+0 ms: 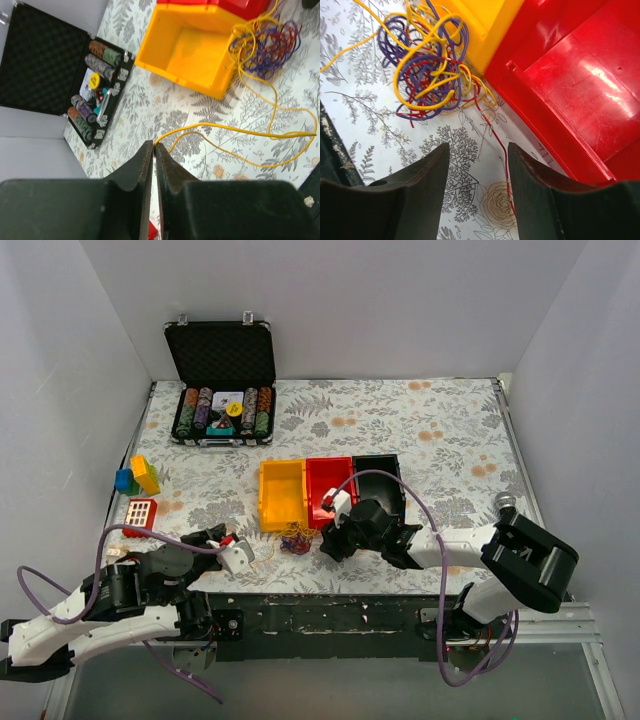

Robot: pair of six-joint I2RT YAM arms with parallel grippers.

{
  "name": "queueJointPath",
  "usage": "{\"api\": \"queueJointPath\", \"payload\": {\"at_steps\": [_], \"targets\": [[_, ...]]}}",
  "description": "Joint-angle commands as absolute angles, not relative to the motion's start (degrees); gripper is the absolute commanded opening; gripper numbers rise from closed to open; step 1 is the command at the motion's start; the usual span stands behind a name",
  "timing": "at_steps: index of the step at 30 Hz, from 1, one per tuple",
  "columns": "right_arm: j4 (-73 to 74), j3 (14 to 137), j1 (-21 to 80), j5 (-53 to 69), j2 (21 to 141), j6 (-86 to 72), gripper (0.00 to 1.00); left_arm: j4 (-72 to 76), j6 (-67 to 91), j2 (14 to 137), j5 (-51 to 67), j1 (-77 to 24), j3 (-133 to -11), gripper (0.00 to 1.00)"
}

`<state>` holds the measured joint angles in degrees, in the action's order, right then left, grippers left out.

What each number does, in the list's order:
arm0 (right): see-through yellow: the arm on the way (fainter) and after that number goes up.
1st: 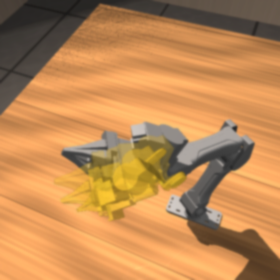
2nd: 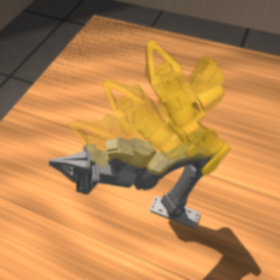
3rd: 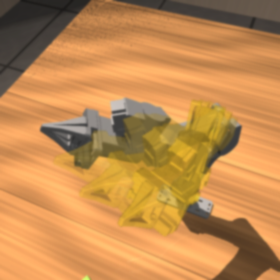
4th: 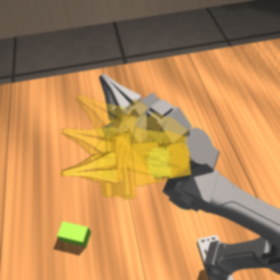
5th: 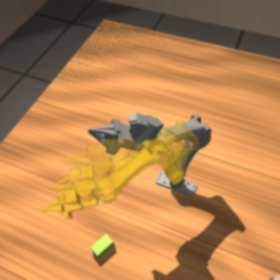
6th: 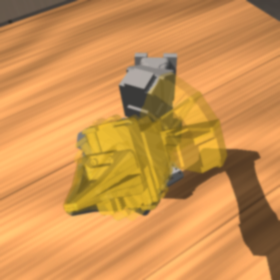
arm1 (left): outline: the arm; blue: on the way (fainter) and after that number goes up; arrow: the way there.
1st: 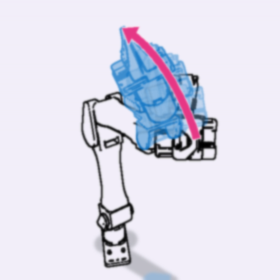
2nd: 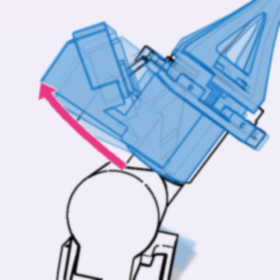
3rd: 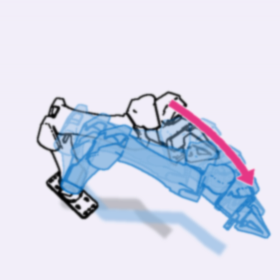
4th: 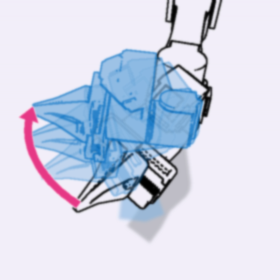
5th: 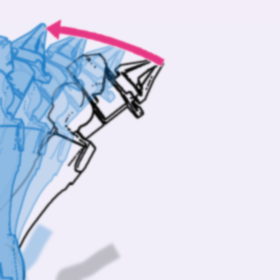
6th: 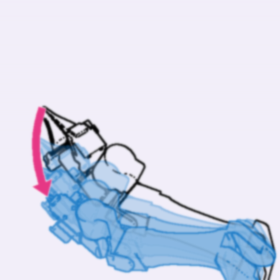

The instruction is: Untangle the cables

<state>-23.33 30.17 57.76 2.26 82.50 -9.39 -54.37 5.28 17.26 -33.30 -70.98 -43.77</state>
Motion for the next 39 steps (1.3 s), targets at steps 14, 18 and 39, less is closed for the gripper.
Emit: {"api": "queueJointPath", "payload": {"at_steps": [14, 18, 39], "targets": [[-24.09, 27.25, 57.83, 2.55, 79.64, -12.13, 0.01, -65.30, 3.34, 8.17, -41.58, -70.75, -27.42, 0.61], [-22.33, 25.76, 58.09, 2.64, 76.91, -13.18, 0.01, -61.71, 1.50, 11.85, -36.67, -70.75, -32.33, 0.86], [-21.62, 20.30, 58.71, 2.11, 68.47, -17.14, 0.01, -15.99, 20.38, 47.53, -6.27, -51.00, -27.76, 0.98]]}}
